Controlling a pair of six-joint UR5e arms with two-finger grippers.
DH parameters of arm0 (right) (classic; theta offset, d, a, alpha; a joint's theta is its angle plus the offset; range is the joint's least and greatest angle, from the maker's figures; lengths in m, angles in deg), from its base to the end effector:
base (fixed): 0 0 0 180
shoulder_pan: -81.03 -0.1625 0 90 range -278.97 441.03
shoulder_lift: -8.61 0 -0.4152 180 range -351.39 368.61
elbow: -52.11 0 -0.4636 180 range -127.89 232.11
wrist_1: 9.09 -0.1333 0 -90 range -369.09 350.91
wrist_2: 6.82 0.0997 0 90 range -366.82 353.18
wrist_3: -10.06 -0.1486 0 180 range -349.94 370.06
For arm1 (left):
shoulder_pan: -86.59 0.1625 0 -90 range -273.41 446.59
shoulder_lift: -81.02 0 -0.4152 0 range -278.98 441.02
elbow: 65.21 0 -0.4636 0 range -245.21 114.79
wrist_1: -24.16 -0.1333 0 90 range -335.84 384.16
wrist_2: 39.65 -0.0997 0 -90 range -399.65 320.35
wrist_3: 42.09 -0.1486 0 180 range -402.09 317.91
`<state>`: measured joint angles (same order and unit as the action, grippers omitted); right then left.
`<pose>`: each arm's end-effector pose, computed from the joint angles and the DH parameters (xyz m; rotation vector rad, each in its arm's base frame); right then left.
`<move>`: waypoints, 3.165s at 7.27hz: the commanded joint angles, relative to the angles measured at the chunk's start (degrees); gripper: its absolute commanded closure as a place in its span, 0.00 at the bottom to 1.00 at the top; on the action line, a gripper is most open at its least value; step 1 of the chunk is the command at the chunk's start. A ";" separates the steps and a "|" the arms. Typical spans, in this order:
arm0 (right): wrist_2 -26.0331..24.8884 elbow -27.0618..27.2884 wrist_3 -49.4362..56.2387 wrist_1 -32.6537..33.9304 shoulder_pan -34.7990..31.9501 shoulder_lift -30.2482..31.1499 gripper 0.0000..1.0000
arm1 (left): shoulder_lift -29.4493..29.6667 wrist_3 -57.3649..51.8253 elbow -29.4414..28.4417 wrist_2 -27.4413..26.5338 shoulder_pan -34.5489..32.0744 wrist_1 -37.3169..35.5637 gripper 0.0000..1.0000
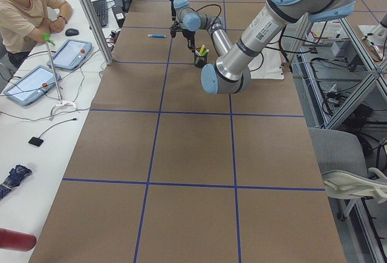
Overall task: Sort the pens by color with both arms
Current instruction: 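Grasp the red-capped white marker in the cup with the left gripper, then lift the red-capped marker out and carry it farther from the robot, then release the red-capped marker near the blue marker and raise the left gripper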
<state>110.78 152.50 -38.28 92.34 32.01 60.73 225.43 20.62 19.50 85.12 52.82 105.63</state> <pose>-0.4250 -0.5875 0.1899 0.1215 -0.7729 -0.0330 0.6349 -0.4829 0.0814 -0.1516 0.8848 0.1095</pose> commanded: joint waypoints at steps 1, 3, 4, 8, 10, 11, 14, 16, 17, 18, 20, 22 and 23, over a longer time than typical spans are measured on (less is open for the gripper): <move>0.00 0.07 0.00 0.00 0.07 0.00 0.01 | -0.09 0.21 3.86 0.39 -0.33 -0.78 1.00; 0.00 0.07 0.00 -0.09 0.07 -0.09 0.01 | -0.18 0.30 9.39 0.22 -1.39 -4.19 1.00; 0.00 0.07 0.00 0.00 0.07 -0.09 0.01 | -0.18 0.30 11.86 0.04 -2.26 -6.21 1.00; 0.17 -0.11 0.09 0.26 -1.24 -0.09 0.01 | -0.09 0.21 15.83 -3.01 -6.66 -5.80 1.00; 4.11 -1.86 4.35 0.52 -2.91 0.00 0.01 | 0.00 1.52 16.19 -8.55 -7.01 -2.13 1.00; 4.39 -2.48 6.22 0.79 -4.40 0.18 0.01 | -0.09 5.01 15.93 -11.53 -7.02 1.90 1.00; 5.79 -6.25 10.70 0.88 -7.83 0.18 0.01 | -0.09 10.30 11.48 -21.28 -6.84 13.22 1.00; 6.24 -6.79 15.36 2.53 -10.21 0.88 0.01 | 0.44 14.61 2.61 -26.91 -6.67 26.75 1.00; 6.33 -6.88 18.43 4.46 -11.52 0.97 0.01 | 0.87 14.80 -1.35 -30.16 -6.58 31.95 1.00; 6.41 -6.88 20.37 5.44 -12.67 1.06 0.01 | 2.01 16.37 -5.65 -33.06 -6.32 36.87 1.00; 6.76 -6.97 21.88 5.54 -13.55 1.76 0.01 | 10.24 17.44 -19.86 -43.76 -2.64 43.83 1.00; 6.85 -6.88 21.88 5.45 -13.73 2.20 0.01 | 14.22 17.35 -29.99 -46.10 -1.57 48.42 1.00; 7.38 -6.88 21.88 5.36 -13.73 2.29 0.01 | 16.15 17.35 -34.57 -47.23 -0.70 50.26 1.00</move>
<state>117.71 145.61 -16.44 97.79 18.35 62.81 238.92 37.98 -8.83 39.40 51.15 153.38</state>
